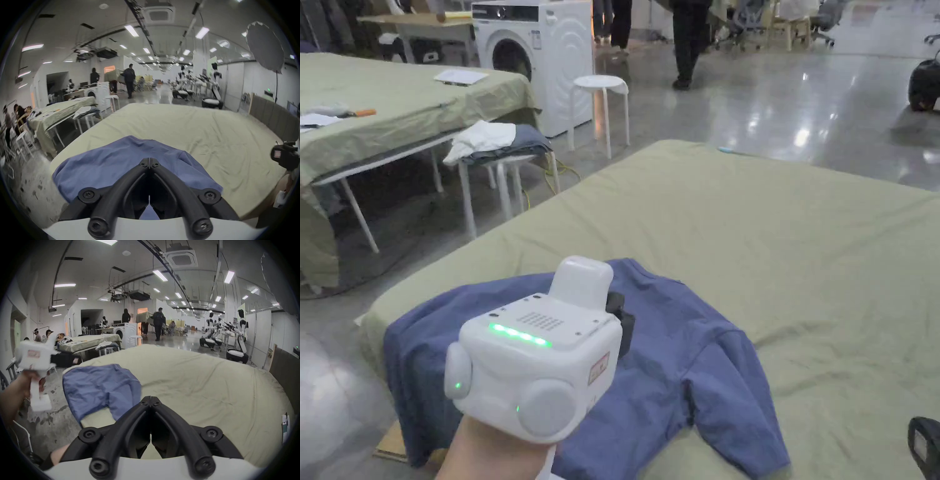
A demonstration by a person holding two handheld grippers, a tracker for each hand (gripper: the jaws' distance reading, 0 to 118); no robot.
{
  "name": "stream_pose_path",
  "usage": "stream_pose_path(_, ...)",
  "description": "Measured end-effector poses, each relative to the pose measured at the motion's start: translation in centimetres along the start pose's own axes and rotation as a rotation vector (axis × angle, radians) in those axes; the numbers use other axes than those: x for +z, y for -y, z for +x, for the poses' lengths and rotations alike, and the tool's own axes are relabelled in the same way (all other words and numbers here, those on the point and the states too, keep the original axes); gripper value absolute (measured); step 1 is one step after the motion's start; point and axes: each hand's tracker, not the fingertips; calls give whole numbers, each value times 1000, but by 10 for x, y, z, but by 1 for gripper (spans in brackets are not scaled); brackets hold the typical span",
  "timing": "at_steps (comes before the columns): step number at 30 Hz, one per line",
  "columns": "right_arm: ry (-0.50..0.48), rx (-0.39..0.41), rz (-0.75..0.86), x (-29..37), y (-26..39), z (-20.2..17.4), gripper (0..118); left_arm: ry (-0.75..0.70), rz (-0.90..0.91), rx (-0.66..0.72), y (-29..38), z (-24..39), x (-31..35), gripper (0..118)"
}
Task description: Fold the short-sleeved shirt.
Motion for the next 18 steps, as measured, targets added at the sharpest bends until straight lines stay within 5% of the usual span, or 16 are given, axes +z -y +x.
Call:
stream_pose_path(5, 45, -16, -61, -23, 13, 27, 0, 30, -283, 17, -9, -13, -126, 0)
stream_pose_path(9, 55, -23, -96, -31, 22, 39, 0, -16, -387, 51, -2, -17, -164, 0)
stream_pose_path(13, 33, -20, -140, -35, 33, 41, 0, 135, -451, 158, 0, -6, -171, 31)
stream_pose_path(14, 28, -7, -149, -35, 35, 40, 0, 155, -467, 161, 3, 0, -175, 84)
stream_pose_path(15, 25, -1, -154, -35, 37, 39, 0, 155, -501, 144, 5, 6, -180, 115)
stream_pose_path(18, 12, -7, -164, -33, 44, 39, 0, 126, -469, 106, 5, 24, -187, 113)
